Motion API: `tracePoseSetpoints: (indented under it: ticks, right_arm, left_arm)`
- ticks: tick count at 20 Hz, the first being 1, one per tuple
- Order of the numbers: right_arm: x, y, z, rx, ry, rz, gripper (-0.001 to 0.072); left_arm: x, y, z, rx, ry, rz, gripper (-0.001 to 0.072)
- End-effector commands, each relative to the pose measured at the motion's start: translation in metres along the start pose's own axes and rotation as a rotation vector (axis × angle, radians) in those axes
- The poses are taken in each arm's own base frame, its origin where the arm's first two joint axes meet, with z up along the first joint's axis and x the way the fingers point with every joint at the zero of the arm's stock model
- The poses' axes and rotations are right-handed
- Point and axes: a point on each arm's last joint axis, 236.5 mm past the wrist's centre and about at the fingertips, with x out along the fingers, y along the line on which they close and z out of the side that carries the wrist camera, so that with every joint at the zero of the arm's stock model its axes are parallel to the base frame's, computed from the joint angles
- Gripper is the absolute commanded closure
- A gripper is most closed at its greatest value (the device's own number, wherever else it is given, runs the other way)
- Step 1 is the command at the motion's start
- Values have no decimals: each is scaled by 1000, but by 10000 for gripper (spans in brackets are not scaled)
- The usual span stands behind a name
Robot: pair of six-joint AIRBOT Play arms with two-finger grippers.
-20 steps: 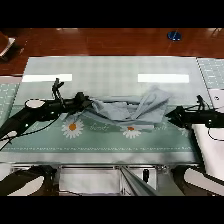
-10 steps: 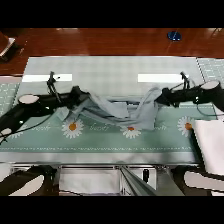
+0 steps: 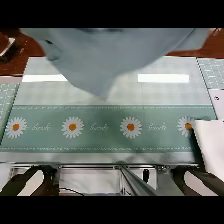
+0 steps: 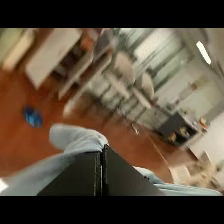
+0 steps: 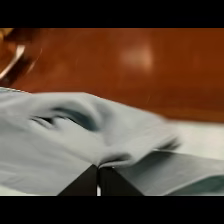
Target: Fold the shirts.
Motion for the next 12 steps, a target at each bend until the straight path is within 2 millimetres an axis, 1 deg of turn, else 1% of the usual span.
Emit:
tracePoseSetpoints:
  ticks: [1,2,4,5,6,7,9,10,11,12]
  right_arm:
    - [-119,38,43,-160,-226,-152,687]
    - [-145,41,37,-173,-242,-199,687]
    - [-184,44,21,-190,-244,-281,687]
    - [-200,42,12,-191,-237,-323,687]
    - [-212,40,2,-192,-218,-358,687]
    - [-221,36,-12,-184,-182,-395,687]
    - [-231,24,-40,-148,-94,-452,687]
    - [-231,20,-52,-128,-66,-464,687]
    - [-227,16,-66,-106,-31,-466,687]
    - [-217,11,-82,-81,16,-459,687]
  left_arm:
    - [-62,-85,65,279,-187,7,690]
    - [-81,-100,73,354,-234,45,690]
    - [-117,-117,84,524,-321,176,690]
    - [-134,-123,86,611,-351,253,690]
    - [-149,-125,87,695,-370,341,690]
    - [-161,-124,87,721,-380,408,690]
    - [-171,-116,78,762,-334,485,690]
    - [-170,-106,70,774,-279,503,690]
    - [-167,-95,62,747,-240,507,690]
    - [-161,-78,51,703,-193,503,690]
